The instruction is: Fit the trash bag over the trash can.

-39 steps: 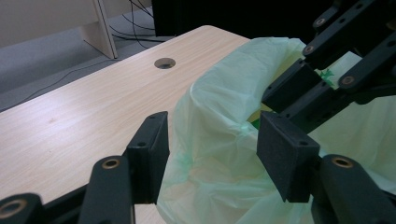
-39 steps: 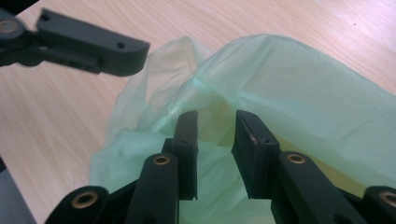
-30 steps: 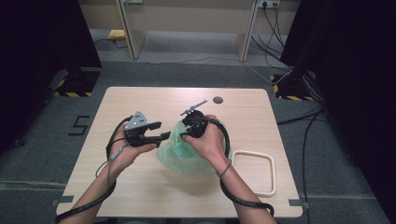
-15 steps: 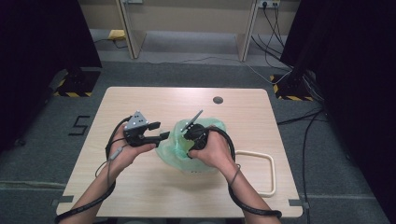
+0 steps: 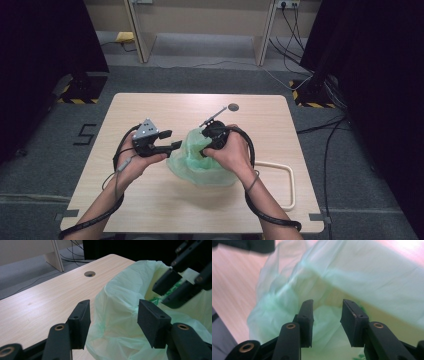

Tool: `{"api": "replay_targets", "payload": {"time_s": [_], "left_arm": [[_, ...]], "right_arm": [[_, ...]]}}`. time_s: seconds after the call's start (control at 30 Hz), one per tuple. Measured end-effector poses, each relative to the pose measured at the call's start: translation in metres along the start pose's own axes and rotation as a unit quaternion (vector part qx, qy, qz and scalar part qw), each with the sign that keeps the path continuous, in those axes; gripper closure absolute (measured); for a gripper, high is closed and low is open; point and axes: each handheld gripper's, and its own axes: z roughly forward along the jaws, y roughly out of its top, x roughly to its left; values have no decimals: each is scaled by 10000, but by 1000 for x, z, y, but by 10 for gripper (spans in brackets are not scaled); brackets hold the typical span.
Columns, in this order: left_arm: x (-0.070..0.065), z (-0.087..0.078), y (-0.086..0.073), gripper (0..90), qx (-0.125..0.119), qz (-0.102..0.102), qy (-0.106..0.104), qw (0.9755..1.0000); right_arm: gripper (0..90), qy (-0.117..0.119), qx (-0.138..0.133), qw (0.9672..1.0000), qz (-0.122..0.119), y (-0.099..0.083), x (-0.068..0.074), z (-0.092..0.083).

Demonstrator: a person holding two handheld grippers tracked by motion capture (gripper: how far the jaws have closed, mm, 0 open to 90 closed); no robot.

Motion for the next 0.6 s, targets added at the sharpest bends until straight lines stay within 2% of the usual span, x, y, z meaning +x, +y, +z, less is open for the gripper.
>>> {"api": "replay_targets", "payload": {"time_s": [0.1, 0.33, 0.6], "left_arm": [[0, -1, 1, 431, -37, -3, 21, 10000], [2, -3, 0, 432, -38, -9, 35, 10000], [2, -4, 0, 431, -49, -11, 48, 10000]], "right_arm": [[636, -31, -131, 9999, 86, 8, -5, 0], [621, 70, 28, 9996, 255, 22, -13, 14], [619, -60, 111, 9992, 381, 30, -21, 24]]}}
